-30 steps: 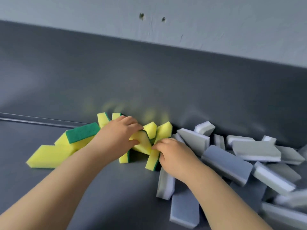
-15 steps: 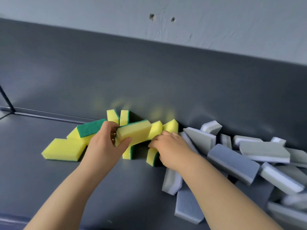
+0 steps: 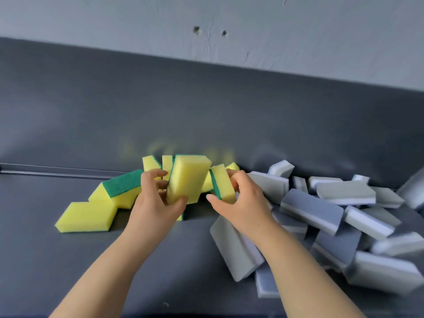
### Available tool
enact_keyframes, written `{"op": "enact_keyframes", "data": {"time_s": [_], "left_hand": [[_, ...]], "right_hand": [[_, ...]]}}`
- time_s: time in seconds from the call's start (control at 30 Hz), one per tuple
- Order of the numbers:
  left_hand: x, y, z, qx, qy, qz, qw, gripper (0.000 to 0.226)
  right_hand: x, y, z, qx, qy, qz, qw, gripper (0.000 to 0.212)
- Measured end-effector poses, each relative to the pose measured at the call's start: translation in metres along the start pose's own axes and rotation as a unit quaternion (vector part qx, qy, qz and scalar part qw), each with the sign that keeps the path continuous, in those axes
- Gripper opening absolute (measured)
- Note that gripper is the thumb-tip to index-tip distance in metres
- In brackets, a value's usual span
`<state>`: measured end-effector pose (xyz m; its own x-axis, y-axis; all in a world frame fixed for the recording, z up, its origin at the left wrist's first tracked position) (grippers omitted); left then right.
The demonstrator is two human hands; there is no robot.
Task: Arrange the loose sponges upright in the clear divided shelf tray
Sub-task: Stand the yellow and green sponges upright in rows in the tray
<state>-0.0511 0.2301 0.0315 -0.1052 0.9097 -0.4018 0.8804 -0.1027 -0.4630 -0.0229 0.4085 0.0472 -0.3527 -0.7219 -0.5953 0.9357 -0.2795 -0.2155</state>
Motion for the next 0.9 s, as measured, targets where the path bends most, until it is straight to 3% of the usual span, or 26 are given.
{"op": "enact_keyframes", "data": {"time_s": [0.1,0.2,0.37,0.43,0.5,0.53,0.6,0.67,0.8,0.9], "left_hand": [[0.007,0.0,-0.003,0.051,-0.024,0.062,0.996,0.065],[0.011,-0.004,-0.01,0.059,-0.041,0.076,0.995,0.047],[0.008,-0.004,-0.013,0.068,-0.047,0.1,0.992,0.028],[0.006,-0.001,-0.015,0.078,-0.032,0.107,0.991,0.023],[0.005,0.001,-0.017,0.085,-0.017,0.097,0.992,0.019],[0.004,0.002,-0.018,0.086,-0.005,0.09,0.992,0.023],[0.002,0.005,-0.019,0.102,0.032,0.092,0.99,0.064],[0.003,0.006,-0.019,0.13,0.014,0.107,0.986,0.087],[0.01,0.011,-0.026,0.199,-0.018,0.098,0.975,0.071],[0.013,0.017,-0.03,0.213,-0.046,0.026,0.976,0.053]], "right_hand": [[0.006,0.006,0.003,0.02,-0.051,0.005,0.998,0.043],[0.015,0.008,-0.001,0.048,-0.113,0.027,0.992,0.053],[0.019,0.013,-0.007,0.023,-0.129,0.005,0.991,0.019],[0.015,0.015,-0.007,0.03,-0.142,-0.004,0.989,0.017],[0.012,0.018,-0.006,0.043,-0.171,0.001,0.984,0.03],[0.01,0.02,-0.005,0.039,-0.18,0.007,0.983,0.041],[0.005,0.024,-0.003,0.025,-0.18,0.019,0.983,0.057],[0.0,0.027,-0.003,0.009,-0.16,0.019,0.987,0.065],[-0.005,0.034,-0.008,-0.039,-0.086,-0.037,0.995,0.066],[-0.006,0.043,-0.016,-0.075,-0.068,-0.107,0.989,0.049]]}}
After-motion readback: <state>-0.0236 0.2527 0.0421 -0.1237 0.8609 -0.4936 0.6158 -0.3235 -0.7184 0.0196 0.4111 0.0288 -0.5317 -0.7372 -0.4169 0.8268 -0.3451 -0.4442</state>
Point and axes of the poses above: each hand's wrist, its own y-axis away from the middle knuckle, its own x-axis out of the palm, z = x × y, the point moved 1 cm from there along -y, towards the middle knuckle, and after that the axes turned 11 degrees about x, right-handed, at the moved point
